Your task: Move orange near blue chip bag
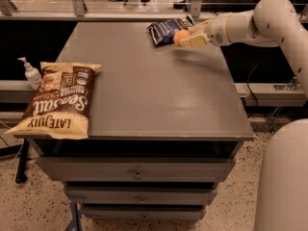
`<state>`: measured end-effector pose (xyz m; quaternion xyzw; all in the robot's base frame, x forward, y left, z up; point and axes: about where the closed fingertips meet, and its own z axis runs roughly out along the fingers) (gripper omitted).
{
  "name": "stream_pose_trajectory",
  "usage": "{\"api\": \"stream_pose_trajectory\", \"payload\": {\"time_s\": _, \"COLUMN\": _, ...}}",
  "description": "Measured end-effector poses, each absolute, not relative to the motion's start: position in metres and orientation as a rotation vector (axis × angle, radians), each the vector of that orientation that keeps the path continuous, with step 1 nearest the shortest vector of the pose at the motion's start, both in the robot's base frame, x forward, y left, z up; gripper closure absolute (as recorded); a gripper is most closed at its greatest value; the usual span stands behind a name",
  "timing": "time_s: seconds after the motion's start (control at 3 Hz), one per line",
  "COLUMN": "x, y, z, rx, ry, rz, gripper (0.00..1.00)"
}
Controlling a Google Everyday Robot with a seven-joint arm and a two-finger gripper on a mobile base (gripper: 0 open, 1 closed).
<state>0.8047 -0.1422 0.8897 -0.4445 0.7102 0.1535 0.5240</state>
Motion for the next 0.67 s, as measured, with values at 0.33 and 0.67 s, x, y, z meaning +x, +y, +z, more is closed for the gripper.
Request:
{"api": "stream_pose_trajectory", "payload": {"time_s": 0.33, "x": 0.814, "y": -0.133, "z": 0.881, "rx": -1.054, "ry": 1.708, "rz": 0.367, "gripper": 0.85}}
{"api": "stream_pose_trajectory", "payload": {"time_s": 0.67, "x": 0.824, "y": -0.133, "z": 0.879, "rx": -1.009, "ry": 1.708, "rz": 0.341, "gripper": 0.60}}
